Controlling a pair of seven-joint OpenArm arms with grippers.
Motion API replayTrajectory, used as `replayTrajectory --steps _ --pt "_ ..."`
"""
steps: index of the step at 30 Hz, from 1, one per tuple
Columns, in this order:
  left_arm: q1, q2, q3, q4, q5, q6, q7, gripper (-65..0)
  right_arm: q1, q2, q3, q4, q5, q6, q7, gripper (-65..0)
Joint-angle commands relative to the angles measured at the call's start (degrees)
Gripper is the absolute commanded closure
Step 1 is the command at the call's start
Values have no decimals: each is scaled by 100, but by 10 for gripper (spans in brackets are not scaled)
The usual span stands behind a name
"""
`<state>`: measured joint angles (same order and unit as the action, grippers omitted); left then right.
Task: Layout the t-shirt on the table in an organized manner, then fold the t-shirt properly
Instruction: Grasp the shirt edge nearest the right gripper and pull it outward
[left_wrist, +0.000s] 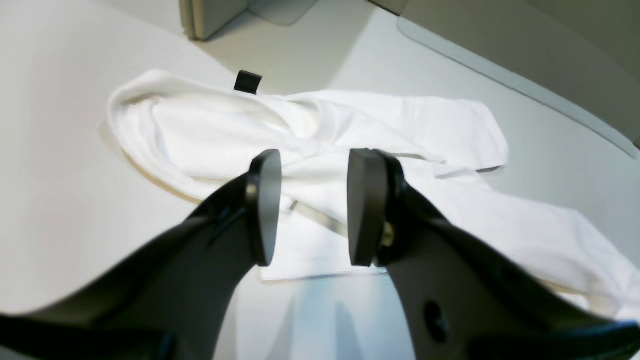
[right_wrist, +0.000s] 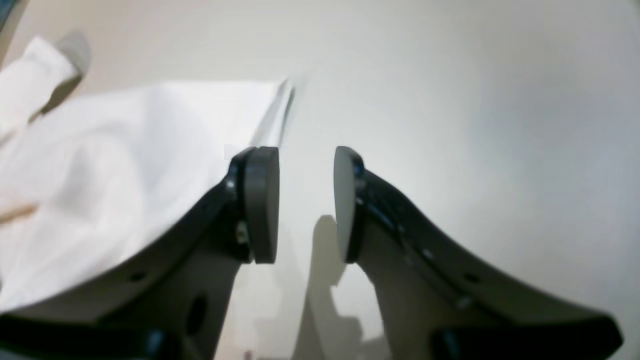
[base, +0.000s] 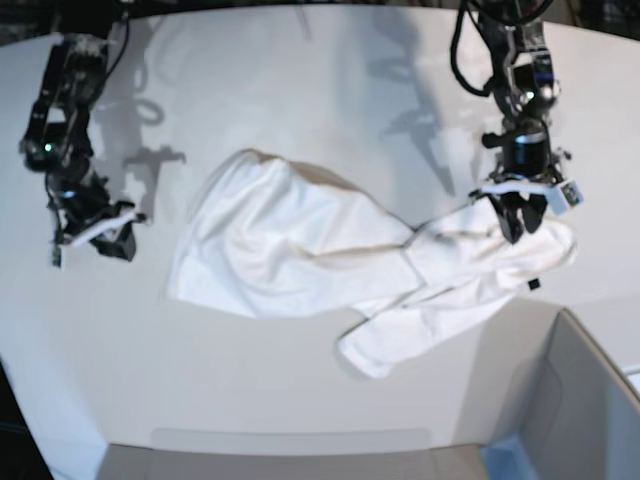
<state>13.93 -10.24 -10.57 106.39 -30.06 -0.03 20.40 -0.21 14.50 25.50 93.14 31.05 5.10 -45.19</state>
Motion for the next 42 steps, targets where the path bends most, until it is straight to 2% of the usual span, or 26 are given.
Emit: replayTrajectory --steps 1,6,8,14,20,25,28,34,38,40,42 --pt "-18 -35 -20 117 31 -19 -172 -225 192 84 4 -97 56 74 110 -194" --pt "53 -18 -20 117 13 -19 -172 -225 895 471 -514 -1081 56 74 110 -194" --pt "44 -9 -20 117 13 -19 -172 -225 1186 523 -725 -1486 56 74 110 -194" --pt "44 -9 -20 117 13 -19 -172 -225 1748 506 -1174 -2444 56 83 145 -194" --pt "9 158 -20 117 31 -10 -172 -225 1950 497 -1833 -2901 56 65 541 -194" --pt "9 184 -20 91 31 -10 -172 -225 2249 365 -1895 -3525 56 74 646 -194" --pt "9 184 -20 91 31 -19 -172 -225 2320 321 -1947 -3719 38 83 813 -193" --pt "0 184 -20 82 31 -19 -172 -225 2522 312 -2941 -3807 -217 83 831 -193" --pt "0 184 -20 82 31 -19 -172 -225 2566 242 -3117 -3807 -234 74 831 -192" --pt "0 184 -20 73 31 -19 -172 -225 2575 216 -3125 -3807 -234 74 822 -174" --pt "0 184 -20 73 39 -19 -172 -225 2627 216 -3125 -3824 -234 74 813 -96"
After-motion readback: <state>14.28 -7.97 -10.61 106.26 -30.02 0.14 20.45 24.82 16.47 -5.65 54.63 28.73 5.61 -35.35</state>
